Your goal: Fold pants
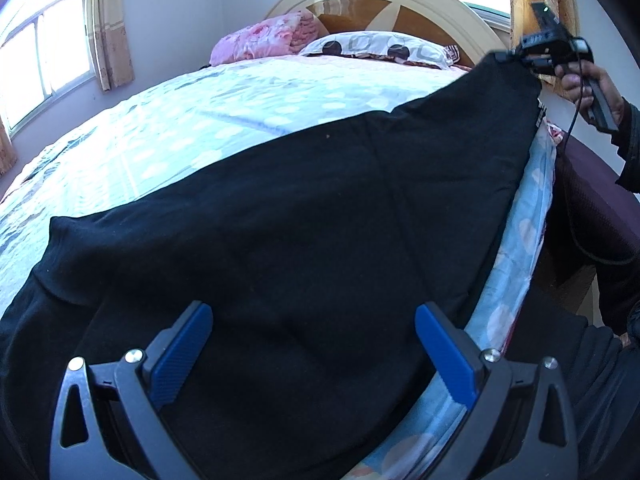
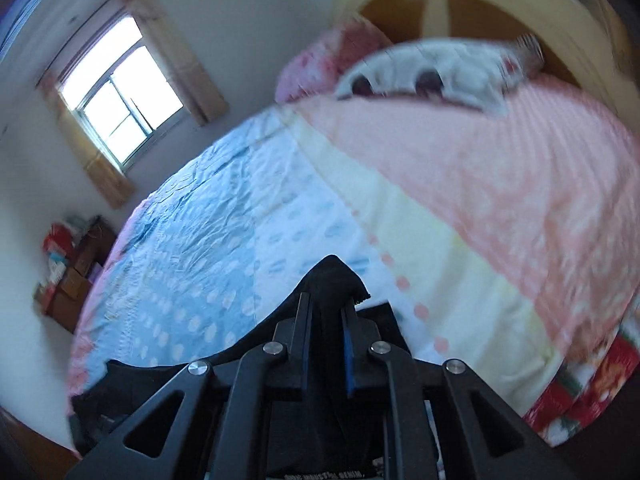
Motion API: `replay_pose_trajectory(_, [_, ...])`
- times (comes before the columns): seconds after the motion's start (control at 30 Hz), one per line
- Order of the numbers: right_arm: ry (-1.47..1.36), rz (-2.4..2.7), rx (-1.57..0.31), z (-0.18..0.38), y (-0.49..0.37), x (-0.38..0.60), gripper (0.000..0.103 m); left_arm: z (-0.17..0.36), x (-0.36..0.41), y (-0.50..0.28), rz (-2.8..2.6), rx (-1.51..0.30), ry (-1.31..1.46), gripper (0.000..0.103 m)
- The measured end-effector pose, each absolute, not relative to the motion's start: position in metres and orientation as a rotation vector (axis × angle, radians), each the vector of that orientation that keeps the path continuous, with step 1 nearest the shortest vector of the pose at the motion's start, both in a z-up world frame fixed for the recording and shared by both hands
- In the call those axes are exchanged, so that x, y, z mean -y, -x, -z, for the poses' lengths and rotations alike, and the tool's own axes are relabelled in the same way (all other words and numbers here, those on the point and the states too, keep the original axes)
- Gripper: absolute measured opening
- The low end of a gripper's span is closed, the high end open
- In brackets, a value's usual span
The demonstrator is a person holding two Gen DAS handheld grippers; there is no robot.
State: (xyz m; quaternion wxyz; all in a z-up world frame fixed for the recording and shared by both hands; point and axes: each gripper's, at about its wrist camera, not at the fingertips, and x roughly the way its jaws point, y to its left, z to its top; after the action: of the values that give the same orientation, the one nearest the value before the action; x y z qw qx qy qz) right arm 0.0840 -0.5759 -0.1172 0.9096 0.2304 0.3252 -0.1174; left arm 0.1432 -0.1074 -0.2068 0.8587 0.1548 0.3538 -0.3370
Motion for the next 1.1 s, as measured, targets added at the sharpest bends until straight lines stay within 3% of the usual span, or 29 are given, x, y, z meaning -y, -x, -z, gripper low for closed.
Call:
replay_pose_trajectory(0.07, [-0.474, 0.313, -0.783, 0.139, -0.092, 0.584, 0.013, 0.207, 0.108, -0.143, 0.705, -0.740, -0.328, 0.103])
replay_pose_trajectory(0.2, [-0.483, 0.393, -0.834, 0.155, -0.085, 0.596, 0.046, 0.206, 0.108, -0.142, 0.705, -0.740, -0.323, 0.103])
replay_pose_trajectory(0.23, [-0.454, 0.427, -0.832, 0.150, -0.081, 0.593, 0.049, 0.206, 0.108, -0.142, 0.704, -0.742, -0.321, 0.103])
replay_pose_trajectory(0.47, [-0.396, 0.406, -0.672, 0.110, -0.037, 0.547, 0.049, 0.185, 0.093, -0.149, 0.678, -0.741, -0.174, 0.103])
replay_pose_trajectory(0.77, [-0.567, 0.318, -0.773, 0.156, -0.032, 0.522, 0.049, 0.194, 0.090, -0.152, 0.686, -0.788, -0.153, 0.103])
replay_pose_trajectory(0.83, [-0.599, 0.330, -0.759, 0.161, -0.034, 0.527, 0.040, 0.199, 0.092, -0.149, 0.677, -0.775, -0.182, 0.103])
replay_pose_trajectory(0.9, [-0.565, 0.373, -0.773, 0.164, -0.036, 0.526, 0.017, 0.200, 0.096, -0.144, 0.670, -0.766, -0.228, 0.103])
replay_pose_trajectory(0.97, [-0.541, 0.368, -0.777, 0.162, -0.033, 0.523, 0.009, 0.200, 0.095, -0.143, 0.673, -0.761, -0.229, 0.103])
replay_pose_trajectory(1.1, [-0.512, 0.385, -0.806, 0.167, -0.028, 0.526, 0.007, 0.200, 0.093, -0.143, 0.680, -0.757, -0.211, 0.103])
